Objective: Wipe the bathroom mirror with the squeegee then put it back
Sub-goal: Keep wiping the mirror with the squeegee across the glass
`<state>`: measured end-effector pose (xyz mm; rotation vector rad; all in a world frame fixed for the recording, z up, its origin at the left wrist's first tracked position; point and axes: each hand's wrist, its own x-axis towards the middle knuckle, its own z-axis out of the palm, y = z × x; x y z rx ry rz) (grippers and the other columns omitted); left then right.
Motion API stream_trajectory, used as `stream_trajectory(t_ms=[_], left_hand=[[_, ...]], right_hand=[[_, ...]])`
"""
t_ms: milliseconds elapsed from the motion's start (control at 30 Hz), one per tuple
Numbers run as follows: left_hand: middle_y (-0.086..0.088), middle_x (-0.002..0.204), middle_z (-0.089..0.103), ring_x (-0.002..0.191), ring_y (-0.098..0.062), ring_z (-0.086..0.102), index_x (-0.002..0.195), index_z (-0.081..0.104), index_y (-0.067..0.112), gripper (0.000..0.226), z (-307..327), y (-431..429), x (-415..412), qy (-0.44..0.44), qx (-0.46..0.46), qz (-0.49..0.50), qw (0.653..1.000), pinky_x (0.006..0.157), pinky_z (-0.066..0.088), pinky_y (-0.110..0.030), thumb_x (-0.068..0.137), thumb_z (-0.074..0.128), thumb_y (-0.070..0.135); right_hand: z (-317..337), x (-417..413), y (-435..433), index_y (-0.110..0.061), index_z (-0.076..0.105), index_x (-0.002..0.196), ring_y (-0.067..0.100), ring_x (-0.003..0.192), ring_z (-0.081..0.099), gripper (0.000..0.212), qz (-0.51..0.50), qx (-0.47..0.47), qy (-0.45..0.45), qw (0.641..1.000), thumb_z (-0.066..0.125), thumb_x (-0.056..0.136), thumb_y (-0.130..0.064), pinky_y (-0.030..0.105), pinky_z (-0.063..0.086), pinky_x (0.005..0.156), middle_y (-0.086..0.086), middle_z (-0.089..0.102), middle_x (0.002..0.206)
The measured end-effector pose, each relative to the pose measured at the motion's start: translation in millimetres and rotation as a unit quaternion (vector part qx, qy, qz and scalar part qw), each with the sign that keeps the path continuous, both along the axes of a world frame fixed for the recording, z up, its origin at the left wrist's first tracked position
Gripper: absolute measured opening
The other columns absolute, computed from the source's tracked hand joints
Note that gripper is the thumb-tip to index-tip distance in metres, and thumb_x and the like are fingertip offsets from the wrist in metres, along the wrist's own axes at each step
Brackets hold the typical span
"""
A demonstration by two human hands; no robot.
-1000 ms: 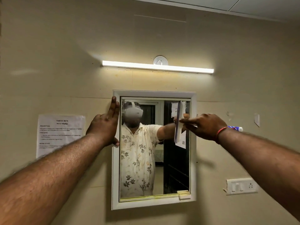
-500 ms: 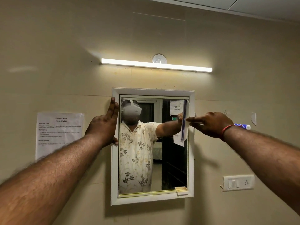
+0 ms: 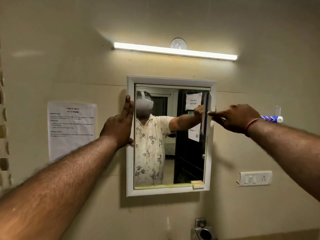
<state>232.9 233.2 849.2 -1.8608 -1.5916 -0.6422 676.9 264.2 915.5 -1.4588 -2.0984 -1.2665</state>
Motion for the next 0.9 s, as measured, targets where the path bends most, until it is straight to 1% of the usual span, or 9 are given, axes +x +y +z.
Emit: stream_trajectory(t_ms=[133,233,300,400,500,667,733,800,900], left_hand=[[-0.002,0.173,-0.051,0.102,-0.037,0.071,0.172,-0.027,0.014,0.178,-11,2,-2,-0.009,0.005,-0.013,1.000,0.092,0.065,-0.050,0.061,0.108,0.045],[-0.001,0.174,-0.050,0.098,-0.037,0.071,0.173,-0.027,0.016,0.179,-21,1,-3,-0.021,0.003,-0.025,0.999,0.090,0.064,-0.049,0.060,0.110,0.042],[-0.001,0.175,-0.048,0.093,-0.036,0.070,0.174,-0.024,0.015,0.179,-29,2,-3,-0.025,0.002,-0.032,0.999,0.085,0.065,-0.048,0.058,0.111,0.040],[0.000,0.176,-0.046,0.085,-0.033,0.066,0.174,-0.022,0.015,0.180,-43,3,-6,-0.030,-0.005,-0.041,0.999,0.080,0.064,-0.046,0.056,0.111,0.039],[0.000,0.178,-0.042,0.077,-0.025,0.058,0.175,-0.021,0.017,0.180,-55,3,-10,-0.033,-0.007,-0.048,0.998,0.074,0.063,-0.043,0.055,0.112,0.035],[0.000,0.179,-0.040,0.084,-0.035,0.069,0.175,-0.020,0.016,0.179,-68,6,-14,-0.040,-0.011,-0.064,0.997,0.079,0.066,-0.049,0.055,0.113,0.032],[-0.001,0.179,-0.040,0.082,-0.037,0.069,0.176,-0.017,0.015,0.177,-70,7,-14,-0.039,-0.010,-0.064,0.997,0.078,0.066,-0.050,0.055,0.112,0.031],[-0.002,0.180,-0.039,0.081,-0.038,0.069,0.176,-0.014,0.013,0.175,-71,7,-14,-0.034,-0.010,-0.060,0.998,0.078,0.066,-0.050,0.057,0.111,0.033],[-0.005,0.181,-0.037,0.085,-0.038,0.069,0.176,-0.013,0.011,0.173,-73,6,-14,-0.027,-0.005,-0.051,0.998,0.080,0.065,-0.050,0.058,0.110,0.038]], right_hand=[[-35,-25,-2,-0.061,0.050,0.151,0.022,0.057,0.064,0.054,0.100,0.001,-0.002,0.995,0.018,0.107,-0.066,0.028,0.046,0.052,0.001,0.070,0.075],[-65,-69,-6,-0.049,0.055,0.152,0.018,0.047,0.053,0.049,0.167,-0.013,-0.017,0.986,0.033,0.110,-0.057,0.028,0.044,0.047,-0.001,0.061,0.066],[-83,-100,-8,-0.043,0.061,0.149,0.023,0.051,0.062,0.043,0.218,-0.001,-0.036,0.975,0.046,0.110,-0.048,0.034,0.054,0.046,0.005,0.072,0.077],[-103,-147,-11,-0.046,0.057,0.151,0.028,0.075,0.075,0.042,0.231,-0.023,-0.058,0.971,0.048,0.110,-0.049,0.044,0.062,0.056,0.003,0.081,0.103],[-115,-182,-7,-0.043,0.058,0.152,0.029,0.076,0.074,0.043,0.245,-0.019,-0.060,0.967,0.047,0.110,-0.047,0.042,0.060,0.057,0.004,0.080,0.102],[-124,-216,1,-0.038,0.059,0.152,0.032,0.069,0.072,0.053,0.270,-0.008,-0.053,0.961,0.029,0.109,-0.049,0.041,0.057,0.052,0.011,0.079,0.099],[-126,-225,4,-0.041,0.051,0.155,0.030,0.068,0.071,0.052,0.264,-0.015,-0.053,0.963,0.026,0.110,-0.048,0.039,0.057,0.055,0.007,0.079,0.096],[-128,-231,6,-0.044,0.043,0.157,0.029,0.071,0.072,0.047,0.260,-0.028,-0.051,0.964,0.029,0.112,-0.046,0.041,0.060,0.059,0.004,0.078,0.094],[-131,-236,8,-0.043,0.041,0.157,0.031,0.077,0.074,0.044,0.256,-0.032,-0.042,0.965,0.036,0.114,-0.044,0.043,0.062,0.064,0.004,0.079,0.097]])
